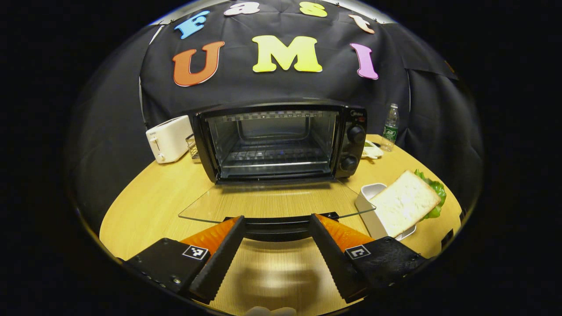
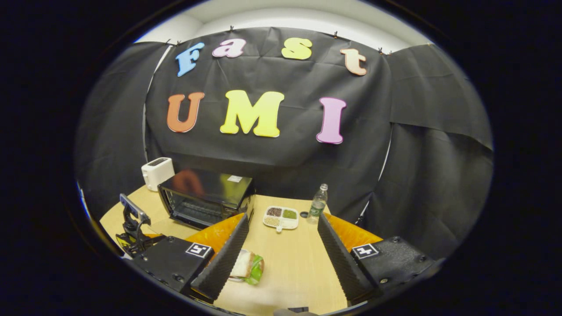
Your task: Open the electric oven with the left hand, put the food in, and close the electric oven.
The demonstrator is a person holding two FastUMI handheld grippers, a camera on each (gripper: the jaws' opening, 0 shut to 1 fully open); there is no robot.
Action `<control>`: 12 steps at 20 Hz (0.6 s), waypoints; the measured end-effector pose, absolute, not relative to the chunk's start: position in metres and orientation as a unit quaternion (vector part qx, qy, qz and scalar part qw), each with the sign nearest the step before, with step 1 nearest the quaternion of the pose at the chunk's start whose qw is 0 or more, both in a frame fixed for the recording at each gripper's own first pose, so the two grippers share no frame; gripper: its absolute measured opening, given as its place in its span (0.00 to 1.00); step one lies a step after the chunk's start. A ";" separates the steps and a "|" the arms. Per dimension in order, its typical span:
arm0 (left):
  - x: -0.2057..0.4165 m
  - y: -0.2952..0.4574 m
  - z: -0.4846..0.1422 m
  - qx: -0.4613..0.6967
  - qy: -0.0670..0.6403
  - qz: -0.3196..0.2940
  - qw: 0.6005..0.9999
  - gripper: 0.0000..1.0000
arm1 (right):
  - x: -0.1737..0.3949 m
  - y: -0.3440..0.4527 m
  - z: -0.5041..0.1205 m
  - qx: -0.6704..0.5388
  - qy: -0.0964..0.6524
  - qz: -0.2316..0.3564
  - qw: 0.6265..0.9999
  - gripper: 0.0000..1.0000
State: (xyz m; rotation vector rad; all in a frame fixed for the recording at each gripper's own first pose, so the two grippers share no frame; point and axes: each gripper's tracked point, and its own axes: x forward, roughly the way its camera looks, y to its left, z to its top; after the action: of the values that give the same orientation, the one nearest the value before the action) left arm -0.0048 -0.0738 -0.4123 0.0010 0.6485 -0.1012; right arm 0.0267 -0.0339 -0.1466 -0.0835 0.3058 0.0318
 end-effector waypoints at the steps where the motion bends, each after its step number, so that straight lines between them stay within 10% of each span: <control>1: -0.007 -0.075 -0.420 0.005 0.329 -0.052 0.943 0.97 | 0.027 -0.034 -0.148 -0.042 0.155 0.015 0.987 1.00; 12: -0.014 -0.076 -0.438 0.010 0.344 -0.053 0.937 0.95 | 0.023 -0.041 -0.165 -0.039 0.170 0.011 0.985 1.00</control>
State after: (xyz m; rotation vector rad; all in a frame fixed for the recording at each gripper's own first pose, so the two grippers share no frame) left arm -0.0143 -0.0759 -0.4377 0.0204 0.7026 -0.1090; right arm 0.0225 -0.0412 -0.1646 -0.0789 0.3417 0.0220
